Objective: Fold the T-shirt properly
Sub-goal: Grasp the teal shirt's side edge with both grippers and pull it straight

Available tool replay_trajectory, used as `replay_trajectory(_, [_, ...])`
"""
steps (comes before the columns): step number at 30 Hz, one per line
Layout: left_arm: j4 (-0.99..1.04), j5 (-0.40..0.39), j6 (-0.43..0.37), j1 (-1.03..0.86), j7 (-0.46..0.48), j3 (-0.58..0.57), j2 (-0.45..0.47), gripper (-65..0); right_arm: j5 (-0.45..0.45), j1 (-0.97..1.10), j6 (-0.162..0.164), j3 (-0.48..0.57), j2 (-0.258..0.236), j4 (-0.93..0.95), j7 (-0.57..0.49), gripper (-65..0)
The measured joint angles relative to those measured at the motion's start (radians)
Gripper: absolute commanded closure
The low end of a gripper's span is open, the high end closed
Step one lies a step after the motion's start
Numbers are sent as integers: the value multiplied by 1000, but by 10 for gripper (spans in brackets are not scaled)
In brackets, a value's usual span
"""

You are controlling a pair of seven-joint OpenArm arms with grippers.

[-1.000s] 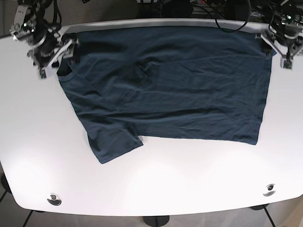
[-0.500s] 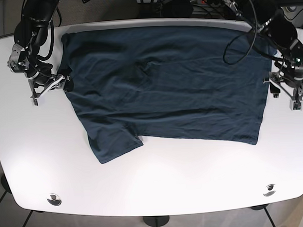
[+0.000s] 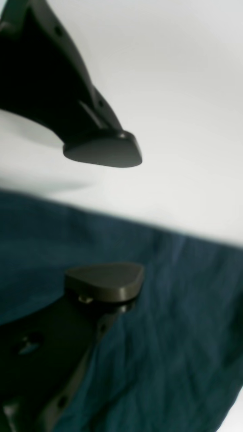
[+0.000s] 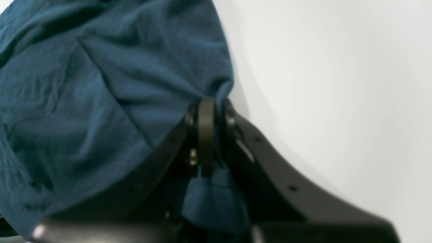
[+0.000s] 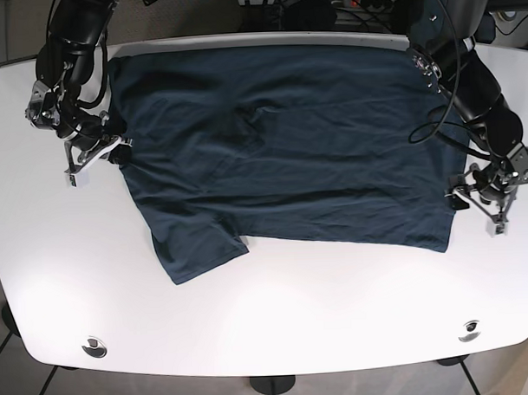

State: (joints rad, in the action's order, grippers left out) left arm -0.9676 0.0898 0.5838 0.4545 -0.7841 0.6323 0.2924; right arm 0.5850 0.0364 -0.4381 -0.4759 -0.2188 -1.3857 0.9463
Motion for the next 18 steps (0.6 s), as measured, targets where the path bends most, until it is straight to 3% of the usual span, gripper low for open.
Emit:
replay_trajectory(7, [130, -9, 4, 27, 66, -16, 16, -404, 1, 0, 0, -5, 3, -4, 0, -22])
replay_trajectory(9, [130, -8, 93, 27, 64, -16, 14, -403, -9, 5, 0, -4, 6, -30, 16, -22])
replay_trajectory(13, [127, -17, 107, 33, 21, -15, -4, -399, -16, 10, 1, -4, 8, -45, 24, -22])
replay_trajectory(18, [126, -27, 109, 33, -16, -13, -3, -217, -16, 10, 1, -4, 8, -45, 24, -22])
